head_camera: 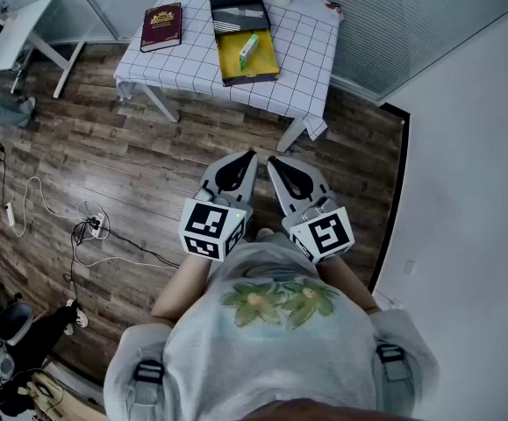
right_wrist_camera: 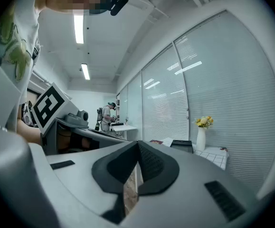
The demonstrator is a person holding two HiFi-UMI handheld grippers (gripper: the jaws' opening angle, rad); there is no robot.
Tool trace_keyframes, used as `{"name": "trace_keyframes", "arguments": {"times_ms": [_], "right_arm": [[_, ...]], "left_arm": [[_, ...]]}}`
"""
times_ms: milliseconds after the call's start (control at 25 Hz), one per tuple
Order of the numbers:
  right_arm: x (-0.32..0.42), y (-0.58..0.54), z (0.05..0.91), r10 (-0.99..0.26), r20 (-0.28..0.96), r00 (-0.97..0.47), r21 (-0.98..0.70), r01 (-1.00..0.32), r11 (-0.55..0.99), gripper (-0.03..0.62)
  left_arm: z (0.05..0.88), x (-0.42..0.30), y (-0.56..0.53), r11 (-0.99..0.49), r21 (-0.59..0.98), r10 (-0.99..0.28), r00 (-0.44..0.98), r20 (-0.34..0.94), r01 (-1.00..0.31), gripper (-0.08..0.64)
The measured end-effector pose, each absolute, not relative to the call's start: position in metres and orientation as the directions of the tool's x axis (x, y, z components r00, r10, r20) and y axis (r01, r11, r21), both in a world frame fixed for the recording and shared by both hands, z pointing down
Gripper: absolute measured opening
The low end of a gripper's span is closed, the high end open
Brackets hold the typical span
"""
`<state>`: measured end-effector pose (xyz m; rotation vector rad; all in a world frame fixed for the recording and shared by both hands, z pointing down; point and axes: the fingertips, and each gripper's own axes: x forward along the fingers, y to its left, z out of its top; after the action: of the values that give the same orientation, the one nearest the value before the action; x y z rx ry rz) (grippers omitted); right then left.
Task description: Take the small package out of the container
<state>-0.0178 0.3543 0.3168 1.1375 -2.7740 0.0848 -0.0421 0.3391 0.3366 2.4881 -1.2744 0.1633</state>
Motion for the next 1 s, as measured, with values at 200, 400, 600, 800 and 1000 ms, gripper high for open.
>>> {"name": "trace_keyframes", "arguments": {"times_ms": [200,400,600,800,1000], "right_arm": [[-0.034,0.336,0.314,-0.687,0.135,-0.714,0.004,-0.693,0.721,0.006],[-0.053,0.316,0.312,-0.698,0.115,-0.707,0.0,-0.703,0.711,0.006],[-0.066,0.303,0.321,-0.729,0.121,-0.674,-0.013,-0.735,0.678,0.008],[-0.075,0.295,0.328,-0.762,0.126,-0.635,-0.029,-0.771,0.637,0.008],[-0.08,0.283,0.335,-0.782,0.134,-0.609,-0.023,-0.791,0.612,0.008]], "left_arm": [[0.338,-0.057,0.319,-0.547,0.244,-0.759,0.598,0.257,-0.8,0.007],[0.336,-0.074,0.298,-0.569,0.239,-0.744,0.616,0.256,-0.787,0.008],[0.342,-0.09,0.282,-0.599,0.238,-0.72,0.644,0.257,-0.765,0.008],[0.351,-0.1,0.272,-0.634,0.246,-0.684,0.68,0.264,-0.733,0.008],[0.362,-0.104,0.264,-0.649,0.265,-0.656,0.702,0.279,-0.713,0.008]]}}
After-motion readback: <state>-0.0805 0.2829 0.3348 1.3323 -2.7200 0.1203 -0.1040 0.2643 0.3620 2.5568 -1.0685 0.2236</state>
